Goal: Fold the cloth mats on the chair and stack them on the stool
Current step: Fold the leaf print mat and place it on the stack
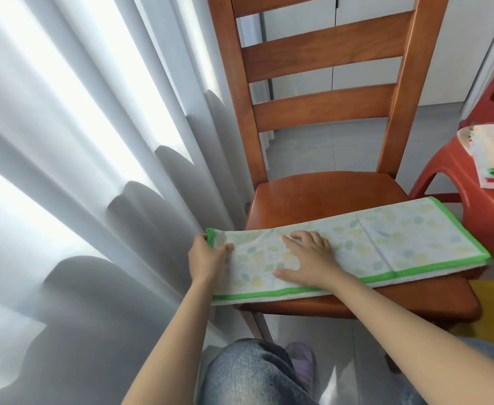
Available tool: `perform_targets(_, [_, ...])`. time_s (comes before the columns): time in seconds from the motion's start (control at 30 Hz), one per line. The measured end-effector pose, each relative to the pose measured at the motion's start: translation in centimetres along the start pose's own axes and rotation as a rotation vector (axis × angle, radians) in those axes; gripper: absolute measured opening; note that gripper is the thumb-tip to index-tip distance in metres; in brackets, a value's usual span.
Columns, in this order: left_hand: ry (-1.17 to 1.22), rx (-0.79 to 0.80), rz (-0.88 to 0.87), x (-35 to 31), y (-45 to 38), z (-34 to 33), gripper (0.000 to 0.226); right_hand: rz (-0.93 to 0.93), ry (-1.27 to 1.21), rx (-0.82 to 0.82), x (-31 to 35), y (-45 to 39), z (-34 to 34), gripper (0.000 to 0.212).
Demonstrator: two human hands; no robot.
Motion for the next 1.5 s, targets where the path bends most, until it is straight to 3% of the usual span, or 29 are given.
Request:
perform_targets(0.13, [0.028, 0.023, -0.068, -2.0, -0.8, 2.2, 0.033, 0.069, 0.057, 0.119, 1.9, -0.6, -1.2, 0.118])
perform_targets(0.3, [-0.010, 0.184, -0.048, -5.4, -1.3, 2.8, 0.020, 0.104, 0.054, 0.145, 3.5, -0.7, -1.8, 0.121])
perform_targets(0.37, [-0.034, 0.272, -0.023, -7.0, -1.1, 2.5, 0.022, 0.132, -0.036, 0.175, 3.6, 0.0, -1.4, 0.112])
perform_targets(0.43, [-0.028, 0.299, -0.044, -9.0, -0.8, 2.1, 0.027, 0.096, -0.314, 0.169, 2.7, 0.7, -0.1, 0.095])
perform_targets(0.5, [-0.028, 0.313, -0.078, -10.9, -0.3, 1.2, 0.024, -0.022, -0.536, 0.011, 0.4, 1.1, 2.3, 0.074])
perform_targets(0.6, [0.001, 0.377, -0.096, -13.2, 1.4, -1.6, 0.020, -0.254, -0.537, -0.150, -4.7, 2.2, 4.8, 0.043])
perform_targets(0.77, [0.112, 0.452, -0.068, -14.5, 4.2, -7.5, 0.020, -0.500, -0.450, -0.001, -11.4, 4.7, 4.3, 0.039])
perform_targets(0.83, [0.153, 0.468, -0.064, -14.4, 5.4, -10.0, 0.019, -0.497, -0.514, 0.009, -12.5, 5.2, 4.1, 0.039])
perform_targets(0.9, [0.175, 0.475, -0.044, -13.9, 6.6, -12.7, 0.033, -0.480, -0.639, 0.015, -13.5, 5.7, 4.1, 0.037])
perform_targets(1.03, [0.144, 0.504, 0.008, -11.9, 8.8, -17.6, 0.043, -0.408, -0.838, 0.063, -14.3, 6.7, 3.9, 0.021])
perform_targets(1.17, [0.088, 0.464, 0.008, -9.3, 9.0, -20.1, 0.047, -0.333, -0.648, 0.113, -13.6, 6.8, 3.2, 0.056])
perform_targets(1.27, [0.039, 0.409, -0.019, -8.5, 8.7, -20.4, 0.058, -0.381, -0.543, 0.038, -13.4, 6.3, 2.4, 0.074])
perform_targets(1.4, [0.111, 0.422, -0.044, -8.5, 8.7, -20.5, 0.055, -0.461, -0.384, -0.050, -12.8, 6.0, 1.9, 0.059])
perform_targets(1.5, [-0.167, 0.326, -0.346, -9.9, 8.5, -18.9, 0.038, -0.521, -0.343, -0.118, -12.7, 6.0, 2.1, 0.047])
Point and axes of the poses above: each hand's wrist, its own y-axis away from the middle knuckle, its own z-axis out of the back of the hand, x = y × z, the point moved 9 cm from there along -y, towards the middle knuckle, and after that the axes turned 10 degrees about y, right-handed, at the moved point
